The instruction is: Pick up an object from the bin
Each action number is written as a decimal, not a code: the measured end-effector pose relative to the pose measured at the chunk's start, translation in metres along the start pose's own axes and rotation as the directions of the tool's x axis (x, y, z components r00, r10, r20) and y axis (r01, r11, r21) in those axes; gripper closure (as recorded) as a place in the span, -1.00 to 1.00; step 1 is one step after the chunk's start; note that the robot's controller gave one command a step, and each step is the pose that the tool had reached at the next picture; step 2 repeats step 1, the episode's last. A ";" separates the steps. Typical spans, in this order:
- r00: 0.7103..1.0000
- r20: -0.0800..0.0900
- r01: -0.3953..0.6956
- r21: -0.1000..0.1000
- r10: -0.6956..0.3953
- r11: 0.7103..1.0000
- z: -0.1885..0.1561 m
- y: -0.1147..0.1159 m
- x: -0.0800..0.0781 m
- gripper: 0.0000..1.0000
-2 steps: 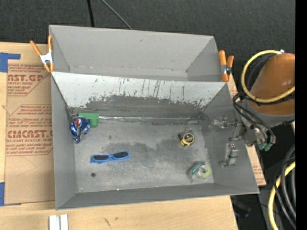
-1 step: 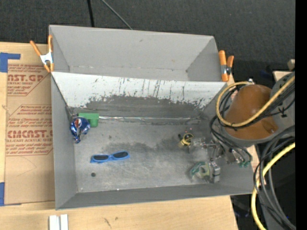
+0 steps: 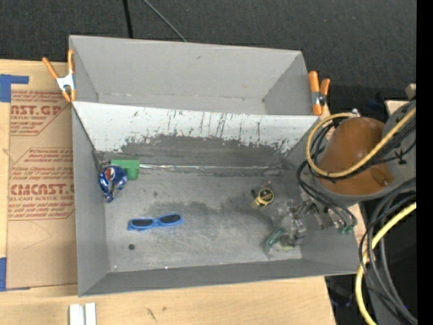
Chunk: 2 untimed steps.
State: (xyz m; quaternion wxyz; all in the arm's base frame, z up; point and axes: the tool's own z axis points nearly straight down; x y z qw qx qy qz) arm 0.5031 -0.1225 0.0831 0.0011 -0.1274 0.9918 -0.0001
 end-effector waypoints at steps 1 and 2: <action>1.000 0.008 0.007 0.005 -0.007 1.000 -0.158 -0.004 -0.017 1.00; 1.000 0.008 0.007 0.005 -0.007 1.000 -0.158 -0.004 -0.017 1.00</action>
Offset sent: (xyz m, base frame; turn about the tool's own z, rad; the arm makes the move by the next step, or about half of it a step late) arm 0.0141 -0.0001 0.1534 -0.0068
